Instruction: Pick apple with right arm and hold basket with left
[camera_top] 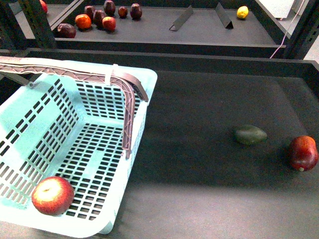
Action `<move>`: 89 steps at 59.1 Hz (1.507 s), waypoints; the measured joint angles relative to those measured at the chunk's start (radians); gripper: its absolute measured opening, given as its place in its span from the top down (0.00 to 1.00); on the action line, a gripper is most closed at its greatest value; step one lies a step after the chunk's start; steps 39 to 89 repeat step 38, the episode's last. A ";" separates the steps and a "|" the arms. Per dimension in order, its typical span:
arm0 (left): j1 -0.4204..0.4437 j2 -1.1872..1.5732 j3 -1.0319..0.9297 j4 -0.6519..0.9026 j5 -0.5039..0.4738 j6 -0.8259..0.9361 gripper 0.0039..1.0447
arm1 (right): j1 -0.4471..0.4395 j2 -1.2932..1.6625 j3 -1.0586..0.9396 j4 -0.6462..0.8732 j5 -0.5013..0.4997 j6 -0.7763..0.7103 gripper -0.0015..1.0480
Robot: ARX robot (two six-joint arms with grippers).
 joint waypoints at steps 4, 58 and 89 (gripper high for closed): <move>0.000 0.000 0.000 0.000 0.000 -0.001 0.96 | 0.000 0.000 0.000 0.000 0.000 0.000 0.08; 0.000 0.000 0.000 0.000 0.000 0.002 0.07 | 0.000 0.000 0.000 0.000 0.000 0.000 0.08; 0.000 0.000 0.000 0.000 0.000 0.002 0.07 | 0.000 0.000 0.000 0.000 0.000 0.000 0.08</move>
